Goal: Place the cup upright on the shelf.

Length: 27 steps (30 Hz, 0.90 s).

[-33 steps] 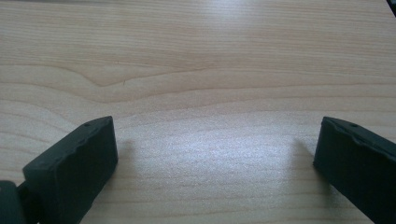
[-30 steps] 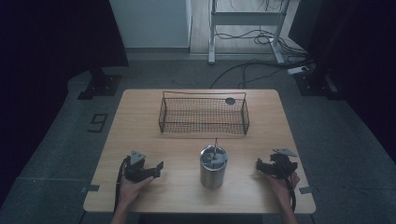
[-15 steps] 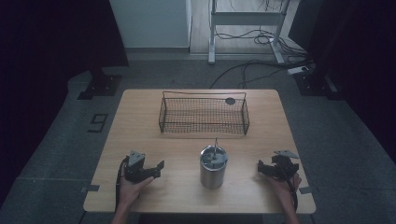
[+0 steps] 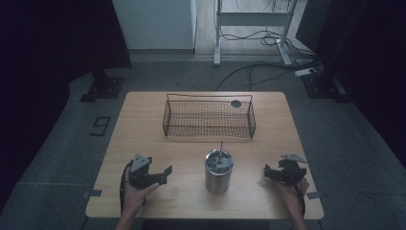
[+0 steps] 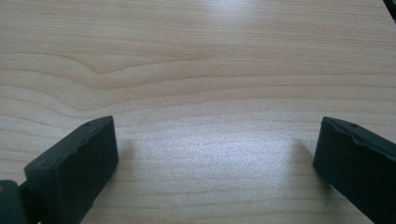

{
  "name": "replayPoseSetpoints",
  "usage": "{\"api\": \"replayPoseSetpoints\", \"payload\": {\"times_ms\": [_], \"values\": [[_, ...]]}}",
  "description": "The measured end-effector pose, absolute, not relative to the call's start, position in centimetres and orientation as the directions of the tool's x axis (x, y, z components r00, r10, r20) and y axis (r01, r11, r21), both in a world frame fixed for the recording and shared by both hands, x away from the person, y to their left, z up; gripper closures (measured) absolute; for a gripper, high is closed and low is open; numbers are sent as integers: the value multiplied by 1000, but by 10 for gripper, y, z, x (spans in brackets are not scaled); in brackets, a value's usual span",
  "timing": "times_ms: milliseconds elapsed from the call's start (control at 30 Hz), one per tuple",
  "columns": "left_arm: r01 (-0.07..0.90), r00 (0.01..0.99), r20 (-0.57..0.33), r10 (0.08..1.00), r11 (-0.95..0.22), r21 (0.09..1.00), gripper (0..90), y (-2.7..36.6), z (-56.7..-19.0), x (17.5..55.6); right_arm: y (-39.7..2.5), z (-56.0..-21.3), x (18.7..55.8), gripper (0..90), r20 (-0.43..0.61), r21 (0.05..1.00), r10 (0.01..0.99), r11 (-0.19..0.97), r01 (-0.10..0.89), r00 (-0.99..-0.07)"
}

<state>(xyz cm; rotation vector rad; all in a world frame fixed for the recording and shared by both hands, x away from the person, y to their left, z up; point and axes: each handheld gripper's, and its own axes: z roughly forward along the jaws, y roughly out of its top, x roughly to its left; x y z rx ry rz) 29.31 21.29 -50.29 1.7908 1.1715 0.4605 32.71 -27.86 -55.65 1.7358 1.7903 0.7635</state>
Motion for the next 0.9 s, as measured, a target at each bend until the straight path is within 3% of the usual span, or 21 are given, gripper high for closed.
{"api": "replayPoseSetpoints", "payload": {"times_ms": [900], "values": [[433,694,-139,706,-256,864,0,153,-485,266,-279,-556,327,0,13,713,999,16,701,-36]]}}
